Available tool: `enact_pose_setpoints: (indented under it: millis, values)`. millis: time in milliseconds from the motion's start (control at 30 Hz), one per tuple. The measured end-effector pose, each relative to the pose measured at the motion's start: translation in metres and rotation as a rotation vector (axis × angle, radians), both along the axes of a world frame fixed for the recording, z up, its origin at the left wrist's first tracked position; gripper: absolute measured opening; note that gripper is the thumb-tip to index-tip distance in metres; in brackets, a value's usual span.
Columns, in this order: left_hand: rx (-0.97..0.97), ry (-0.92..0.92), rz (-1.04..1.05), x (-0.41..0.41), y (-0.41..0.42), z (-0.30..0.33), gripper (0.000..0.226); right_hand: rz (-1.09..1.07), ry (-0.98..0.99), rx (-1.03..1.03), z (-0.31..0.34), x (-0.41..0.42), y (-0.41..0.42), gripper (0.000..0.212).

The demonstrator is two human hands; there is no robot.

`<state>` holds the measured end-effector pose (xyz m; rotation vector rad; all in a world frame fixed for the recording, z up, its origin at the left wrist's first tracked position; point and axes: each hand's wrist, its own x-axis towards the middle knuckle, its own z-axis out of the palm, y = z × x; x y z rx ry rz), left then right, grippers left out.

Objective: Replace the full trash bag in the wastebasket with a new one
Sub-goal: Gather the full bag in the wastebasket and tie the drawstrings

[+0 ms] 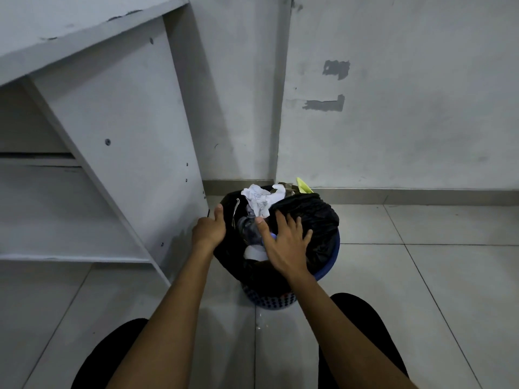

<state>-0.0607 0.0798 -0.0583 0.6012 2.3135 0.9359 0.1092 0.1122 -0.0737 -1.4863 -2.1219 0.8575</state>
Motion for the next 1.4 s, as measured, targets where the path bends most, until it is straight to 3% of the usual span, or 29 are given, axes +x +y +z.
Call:
enact_pose_setpoints:
  millis: [133, 233, 367, 467, 600, 700, 833, 1000, 1133, 1267, 1400]
  values:
    - [0.092, 0.082, 0.014, 0.0, 0.0, 0.007, 0.066, -0.018, 0.031, -0.001, -0.008, 0.005, 0.005, 0.082]
    - [0.4, 0.155, 0.035, 0.009, 0.008, 0.016, 0.049, -0.002, 0.037, -0.006, -0.01, 0.008, 0.006, 0.071]
    - [0.611, 0.217, -0.243, 0.043, 0.028, 0.043, 0.034, 0.012, 0.019, -0.007, -0.013, 0.01, 0.009, 0.076]
    - [0.577, 0.226, -0.445, 0.068, 0.034, 0.045, 0.038, 0.018, 0.029, 0.032, -0.018, 0.014, 0.01, 0.088]
    - [0.512, 0.093, -0.447, 0.077, 0.032, 0.014, 0.032, 0.035, 0.079, 0.036, -0.024, 0.021, 0.013, 0.084]
    - [0.513, 0.049, -0.478, 0.088, 0.027, -0.002, 0.023, -0.008, 0.27, 0.006, -0.027, 0.027, 0.018, 0.096]
    - [0.489, 0.092, -0.438, 0.092, 0.03, -0.009, 0.04, -0.124, 0.48, 0.067, -0.013, 0.042, 0.033, 0.076]
    - [0.445, 0.169, -0.459, 0.092, 0.04, -0.018, 0.063, -0.27, 0.297, 0.248, 0.008, 0.058, 0.089, 0.058]
    - [0.442, 0.176, -0.452, 0.09, 0.045, -0.027, 0.062, -0.328, 0.074, -0.145, 0.013, 0.054, 0.157, 0.083]
    - [0.414, 0.193, -0.481, 0.09, 0.047, -0.032, 0.071, -0.267, 0.065, -0.471, 0.003, 0.045, 0.191, 0.111]
    - [0.399, 0.167, -0.478, 0.089, 0.048, -0.035, 0.085, -0.284, 0.101, -0.446, -0.014, 0.042, 0.199, 0.093]
